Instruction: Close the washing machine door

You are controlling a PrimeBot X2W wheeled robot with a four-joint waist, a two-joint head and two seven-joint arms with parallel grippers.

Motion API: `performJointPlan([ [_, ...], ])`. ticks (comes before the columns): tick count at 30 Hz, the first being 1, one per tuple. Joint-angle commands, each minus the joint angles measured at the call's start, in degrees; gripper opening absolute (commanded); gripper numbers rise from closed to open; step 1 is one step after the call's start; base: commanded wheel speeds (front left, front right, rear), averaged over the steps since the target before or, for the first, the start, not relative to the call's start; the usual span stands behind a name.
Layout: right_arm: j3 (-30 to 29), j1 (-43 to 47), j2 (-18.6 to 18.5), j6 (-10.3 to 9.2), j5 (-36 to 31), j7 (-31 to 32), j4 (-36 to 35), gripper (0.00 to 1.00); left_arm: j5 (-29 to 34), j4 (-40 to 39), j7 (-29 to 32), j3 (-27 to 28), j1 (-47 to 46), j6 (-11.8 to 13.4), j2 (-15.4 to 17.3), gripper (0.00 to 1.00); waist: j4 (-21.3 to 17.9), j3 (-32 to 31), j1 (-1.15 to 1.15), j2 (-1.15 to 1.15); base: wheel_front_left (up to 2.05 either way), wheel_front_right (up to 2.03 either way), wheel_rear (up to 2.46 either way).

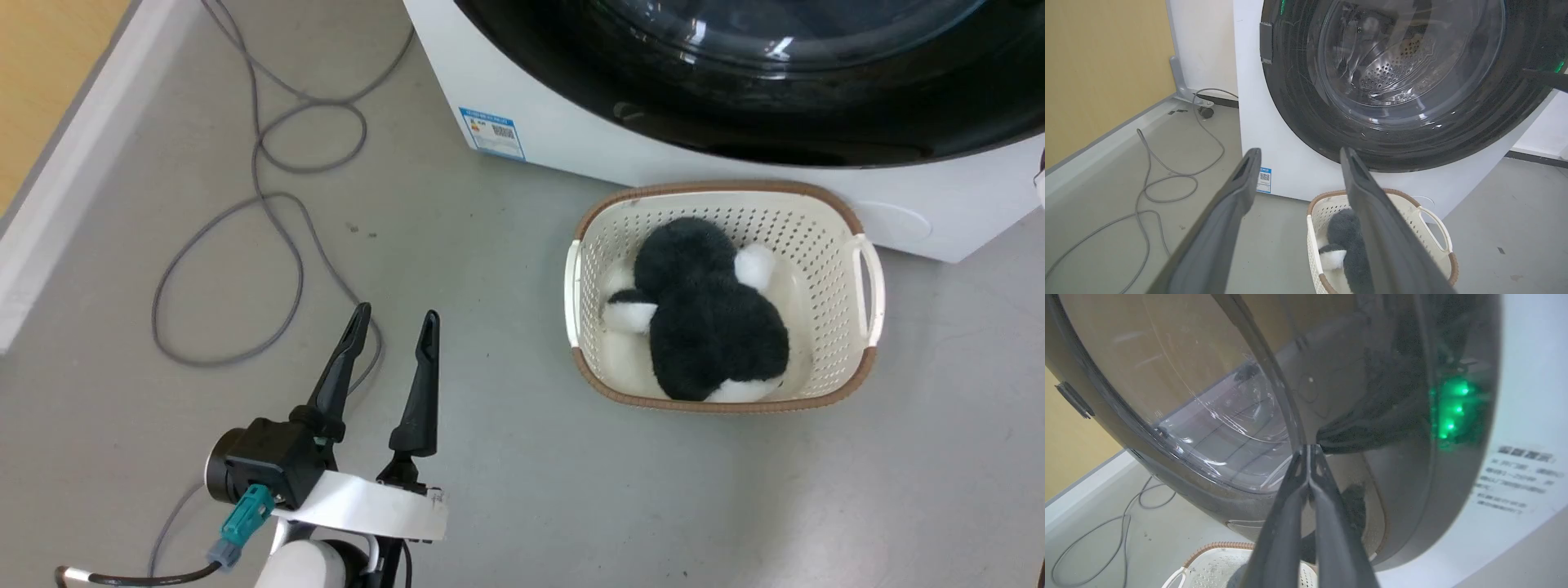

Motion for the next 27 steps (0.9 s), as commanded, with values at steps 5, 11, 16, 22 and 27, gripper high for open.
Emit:
performJointPlan([
  [5,-0.1,0.1,0.2,-0.72,0.2,-3.0,0.7,0.0,0.3,0.5,-0.3,0.5,-0.3,0.5,0.0,1.0,-1.6,-2.7,0.0,0.0,0.0,0.0,0.0],
  [11,2.7,6.8,1.8,-0.72,1.5,-7.2,-2.0,0.0,1.0,1.6,-0.3,1.7,0.8,0.1,0.0,1.0,-4.4,-7.6,0.0,0.0,0.0,0.0,0.0],
  [16,3.2,14.9,3.2,-0.72,2.0,-10.1,-7.0,0.0,1.7,2.5,-0.3,3.7,2.6,0.2,0.0,1.0,-6.9,-11.8,0.0,0.0,0.0,0.0,0.0],
  [22,1.7,25.9,5.5,-0.72,-0.5,-11.4,-14.9,0.0,2.8,3.4,-0.3,5.9,4.7,-0.4,0.0,1.0,-9.7,-15.6,0.0,0.0,0.0,0.0,0.0],
  [27,-1.0,35.6,9.1,-0.72,-3.6,-11.7,-22.1,0.0,3.4,3.9,-0.3,7.5,6.3,-0.6,0.0,1.0,-11.4,-18.0,0.0,0.0,0.0,0.0,0.0],
])
